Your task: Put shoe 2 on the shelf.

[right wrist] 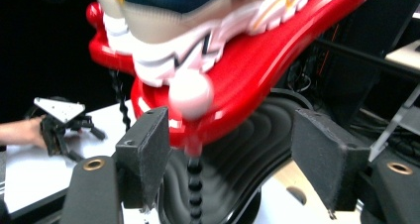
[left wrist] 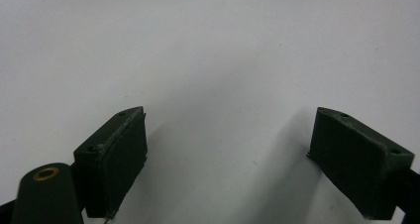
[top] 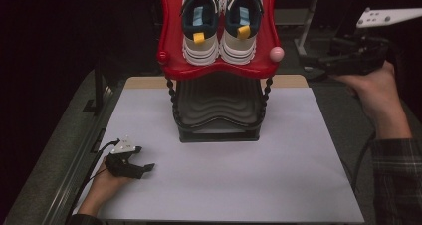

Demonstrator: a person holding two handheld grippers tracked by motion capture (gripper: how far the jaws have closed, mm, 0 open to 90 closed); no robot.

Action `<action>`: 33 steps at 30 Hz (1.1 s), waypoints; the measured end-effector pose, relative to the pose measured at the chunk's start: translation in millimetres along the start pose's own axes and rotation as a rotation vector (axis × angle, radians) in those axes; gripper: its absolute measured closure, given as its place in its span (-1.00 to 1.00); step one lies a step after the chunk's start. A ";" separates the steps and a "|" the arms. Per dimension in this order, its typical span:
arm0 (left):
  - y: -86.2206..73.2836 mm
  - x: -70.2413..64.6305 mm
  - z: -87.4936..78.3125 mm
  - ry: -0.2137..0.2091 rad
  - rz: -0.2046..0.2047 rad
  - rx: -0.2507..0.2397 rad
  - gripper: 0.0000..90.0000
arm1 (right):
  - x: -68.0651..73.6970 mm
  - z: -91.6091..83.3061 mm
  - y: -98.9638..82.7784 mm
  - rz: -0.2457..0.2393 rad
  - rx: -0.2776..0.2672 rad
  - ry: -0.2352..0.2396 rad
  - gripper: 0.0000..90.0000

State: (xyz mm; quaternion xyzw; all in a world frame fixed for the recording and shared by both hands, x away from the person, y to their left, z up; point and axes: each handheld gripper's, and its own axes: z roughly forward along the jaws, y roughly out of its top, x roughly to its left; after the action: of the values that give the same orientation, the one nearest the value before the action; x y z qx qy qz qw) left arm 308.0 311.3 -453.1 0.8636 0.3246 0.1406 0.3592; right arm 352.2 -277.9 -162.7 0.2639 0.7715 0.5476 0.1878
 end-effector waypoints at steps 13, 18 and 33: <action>0.0 -0.1 0.2 0.001 -0.002 -0.003 -0.69 | 7.1 3.8 -76.0 0.061 0.058 -0.007 -0.38; 0.0 -0.1 0.1 0.002 -0.001 -0.003 -0.69 | 10.1 6.9 -101.3 0.094 0.071 0.001 -0.38; -0.2 -0.3 0.1 0.002 0.000 -0.002 -0.69 | 19.8 22.5 -172.5 0.169 0.146 0.017 -0.38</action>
State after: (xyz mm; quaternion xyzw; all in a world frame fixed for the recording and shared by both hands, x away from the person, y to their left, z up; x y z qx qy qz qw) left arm 307.7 311.1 -453.2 0.8630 0.3250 0.1418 0.3598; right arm 314.8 -294.0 -333.0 0.3365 0.7859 0.5058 0.1148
